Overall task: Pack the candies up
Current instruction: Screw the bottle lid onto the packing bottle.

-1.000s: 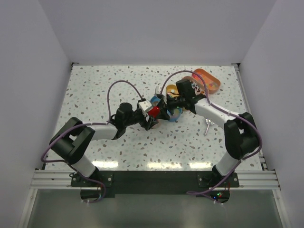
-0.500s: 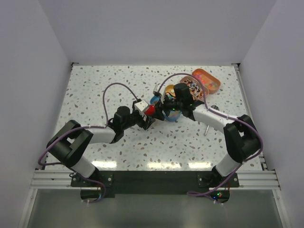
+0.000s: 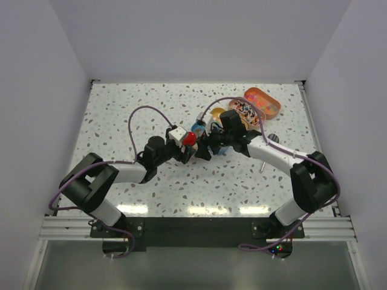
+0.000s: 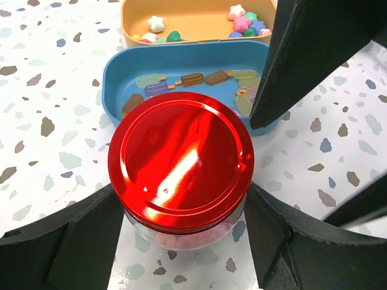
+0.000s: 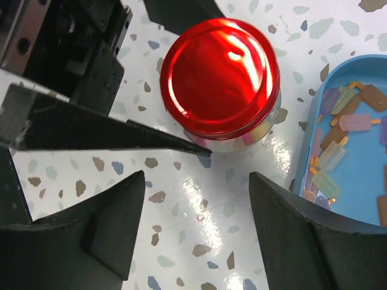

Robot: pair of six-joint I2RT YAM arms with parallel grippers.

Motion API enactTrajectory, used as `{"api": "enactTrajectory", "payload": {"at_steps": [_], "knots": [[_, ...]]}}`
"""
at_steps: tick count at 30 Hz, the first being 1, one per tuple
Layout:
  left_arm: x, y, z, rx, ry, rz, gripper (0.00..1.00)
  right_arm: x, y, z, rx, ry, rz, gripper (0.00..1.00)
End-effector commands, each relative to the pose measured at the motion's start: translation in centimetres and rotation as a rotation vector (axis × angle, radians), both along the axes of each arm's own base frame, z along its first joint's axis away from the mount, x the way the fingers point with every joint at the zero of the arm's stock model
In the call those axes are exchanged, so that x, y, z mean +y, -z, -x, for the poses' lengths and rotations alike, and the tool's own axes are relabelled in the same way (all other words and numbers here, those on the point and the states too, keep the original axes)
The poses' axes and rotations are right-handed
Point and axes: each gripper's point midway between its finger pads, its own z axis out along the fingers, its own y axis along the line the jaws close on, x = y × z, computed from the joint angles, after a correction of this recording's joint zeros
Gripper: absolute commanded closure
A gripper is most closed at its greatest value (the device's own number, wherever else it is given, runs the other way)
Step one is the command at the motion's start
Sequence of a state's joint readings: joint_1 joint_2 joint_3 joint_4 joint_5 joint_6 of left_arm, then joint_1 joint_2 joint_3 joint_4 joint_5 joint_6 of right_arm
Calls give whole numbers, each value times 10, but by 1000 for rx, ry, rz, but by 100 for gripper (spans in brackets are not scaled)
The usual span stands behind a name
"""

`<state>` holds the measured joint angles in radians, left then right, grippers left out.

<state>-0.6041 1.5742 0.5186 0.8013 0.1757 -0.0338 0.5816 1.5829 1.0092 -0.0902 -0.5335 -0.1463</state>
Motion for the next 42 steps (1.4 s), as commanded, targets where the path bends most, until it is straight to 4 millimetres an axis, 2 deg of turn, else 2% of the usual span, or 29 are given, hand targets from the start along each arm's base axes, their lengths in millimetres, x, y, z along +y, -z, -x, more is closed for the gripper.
{"api": "enactTrajectory", "payload": {"at_steps": [1, 3, 8, 9, 10, 14, 15, 19, 21, 25, 28, 32, 40, 42], "knots": [[2, -24, -9, -78, -30, 41, 73, -3, -27, 11, -30, -38, -3, 26], [1, -23, -8, -75, -21, 36, 73, -9, -32, 12, -42, -57, 9, 20], [-4, -20, -5, -70, 22, 25, 73, -22, -61, -18, -58, -62, -114, 21], [-6, -21, -4, -70, 32, 28, 73, -20, -60, -24, -55, -62, -122, 23], [-8, -20, -3, -67, 42, 29, 73, -15, -71, -32, -75, -65, -137, 23], [-12, -18, -1, -58, 73, 26, 73, 2, -85, -53, -42, -30, -207, 32], [-12, -18, -1, -57, 76, 27, 73, 5, -89, -59, -54, -25, -228, 37], [-16, -19, 0, -54, 94, 29, 73, 19, -91, -71, 8, -15, -255, 43], [-17, -17, 0, -49, 100, 28, 73, 27, -82, -71, 25, -19, -241, 44], [-18, -16, 1, -42, 106, 25, 73, 42, -79, -66, 62, -28, -230, 44], [-19, -16, 0, -42, 107, 26, 73, 45, -65, -65, 70, -29, -173, 46], [-15, -16, -2, -43, 87, 21, 73, 39, -48, -61, 103, -24, -115, 53], [-16, -16, -4, -42, 79, 17, 73, 17, -26, -47, 102, -9, 0, 57], [-14, -15, -6, -41, 64, 13, 74, 15, -22, -41, 119, -13, 9, 61]]}}
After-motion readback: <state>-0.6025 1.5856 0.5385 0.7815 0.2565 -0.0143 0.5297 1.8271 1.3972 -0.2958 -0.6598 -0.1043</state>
